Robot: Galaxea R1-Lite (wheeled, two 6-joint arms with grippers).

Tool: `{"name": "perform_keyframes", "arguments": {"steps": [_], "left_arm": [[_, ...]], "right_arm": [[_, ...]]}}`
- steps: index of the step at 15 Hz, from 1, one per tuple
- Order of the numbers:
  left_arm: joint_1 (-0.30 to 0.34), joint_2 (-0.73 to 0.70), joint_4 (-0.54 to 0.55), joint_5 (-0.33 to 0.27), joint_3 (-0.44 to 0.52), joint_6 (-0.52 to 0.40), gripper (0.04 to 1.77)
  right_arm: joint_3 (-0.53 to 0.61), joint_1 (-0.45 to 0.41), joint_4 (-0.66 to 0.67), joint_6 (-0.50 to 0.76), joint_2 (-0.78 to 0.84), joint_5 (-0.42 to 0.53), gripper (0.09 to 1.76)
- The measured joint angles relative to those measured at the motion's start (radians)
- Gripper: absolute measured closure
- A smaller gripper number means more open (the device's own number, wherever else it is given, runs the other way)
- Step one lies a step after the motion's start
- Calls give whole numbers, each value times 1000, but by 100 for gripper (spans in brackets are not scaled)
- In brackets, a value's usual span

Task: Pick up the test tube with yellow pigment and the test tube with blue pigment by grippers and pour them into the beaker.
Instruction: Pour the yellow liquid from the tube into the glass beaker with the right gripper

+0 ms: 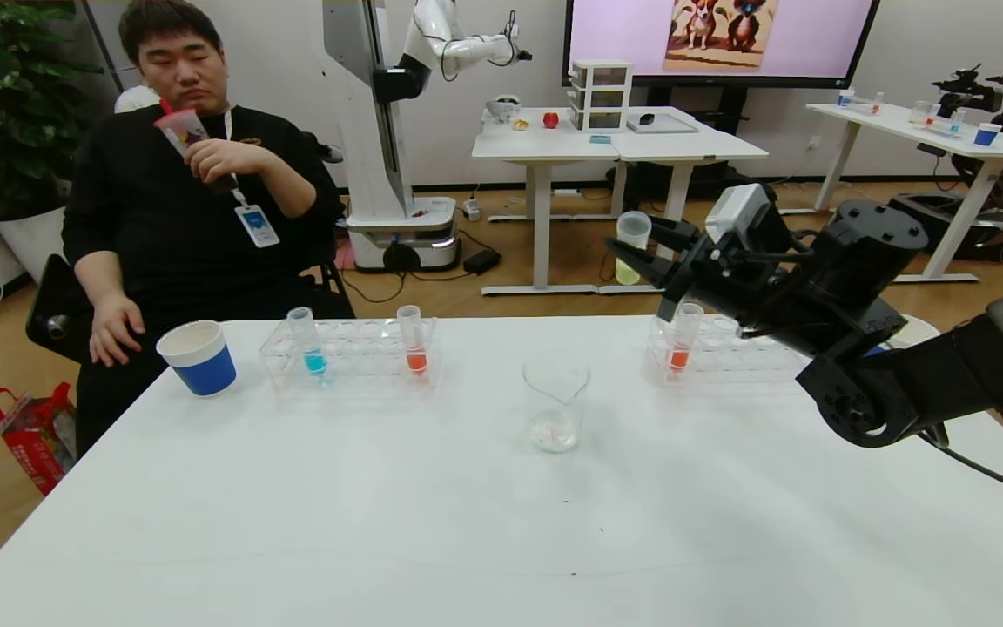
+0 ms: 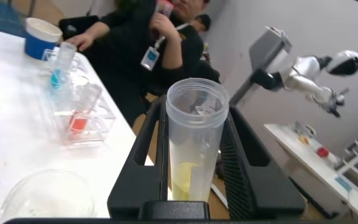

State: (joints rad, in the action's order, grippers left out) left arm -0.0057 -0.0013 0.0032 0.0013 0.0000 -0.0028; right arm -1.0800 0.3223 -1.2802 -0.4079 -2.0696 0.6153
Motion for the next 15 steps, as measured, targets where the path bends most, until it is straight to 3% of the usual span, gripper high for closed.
{"name": "perform_keyframes", "arguments": {"steps": [5,15], "left_arm": [[0,0,0,0,0,0,6],[0,0,0,0,0,0,6]], "right_arm": [[38,13,0,-221,-10,146,134],[54,25,1,-562,-54,173,134]]}}
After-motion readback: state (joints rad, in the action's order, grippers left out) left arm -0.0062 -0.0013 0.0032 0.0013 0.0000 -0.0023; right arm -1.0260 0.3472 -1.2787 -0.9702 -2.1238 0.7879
